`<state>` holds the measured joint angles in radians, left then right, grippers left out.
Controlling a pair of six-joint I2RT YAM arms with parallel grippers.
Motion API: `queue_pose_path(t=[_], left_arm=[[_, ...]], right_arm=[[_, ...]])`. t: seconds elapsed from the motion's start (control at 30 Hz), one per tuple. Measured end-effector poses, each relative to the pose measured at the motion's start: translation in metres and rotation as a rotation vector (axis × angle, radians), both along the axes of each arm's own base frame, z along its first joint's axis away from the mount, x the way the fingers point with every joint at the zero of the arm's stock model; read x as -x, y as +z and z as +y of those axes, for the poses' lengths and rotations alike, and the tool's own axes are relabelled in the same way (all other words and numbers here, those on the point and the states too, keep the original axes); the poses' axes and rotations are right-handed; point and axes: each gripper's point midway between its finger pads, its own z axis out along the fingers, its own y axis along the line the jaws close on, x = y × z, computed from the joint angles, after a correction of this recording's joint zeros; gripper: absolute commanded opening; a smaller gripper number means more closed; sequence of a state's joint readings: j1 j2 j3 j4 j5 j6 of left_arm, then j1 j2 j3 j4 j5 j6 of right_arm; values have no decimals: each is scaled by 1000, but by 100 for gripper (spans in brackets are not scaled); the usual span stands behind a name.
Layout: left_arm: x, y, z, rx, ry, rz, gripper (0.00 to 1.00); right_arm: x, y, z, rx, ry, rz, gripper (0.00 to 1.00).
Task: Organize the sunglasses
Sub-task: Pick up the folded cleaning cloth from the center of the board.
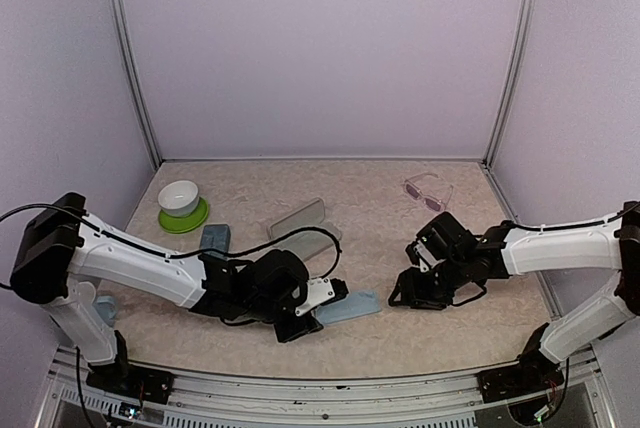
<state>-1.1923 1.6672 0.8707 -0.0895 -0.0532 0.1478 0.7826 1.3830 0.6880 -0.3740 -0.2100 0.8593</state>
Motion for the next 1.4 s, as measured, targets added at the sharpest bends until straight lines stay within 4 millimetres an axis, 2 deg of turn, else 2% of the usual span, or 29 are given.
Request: queue_pose_path(t=[0.3,0.57,0.73,1.03,1.23,1.4], left_arm=[[-2,-18,-2,-36,-19,-13,33],[-4,-34,-1,-72,-18,-23,33],[-5,-34,-4,-66,-19,-39,31],[-10,-35,-13,-62,-19,-75,14],[-9,-35,-15,-64,-20,-88,13],[-9,-36,-15,-63,-20,-87,12]], right_arm=[[3,-8,0,10,-2,32,54],[3,-12,1,17,-5,47,53],[-1,-9,5,13,-4,45,53],[-6,-11,18,1,15,76,49],[0,-23,26,-6,44,139,42],[0,-24,40,-54,70,165,35]])
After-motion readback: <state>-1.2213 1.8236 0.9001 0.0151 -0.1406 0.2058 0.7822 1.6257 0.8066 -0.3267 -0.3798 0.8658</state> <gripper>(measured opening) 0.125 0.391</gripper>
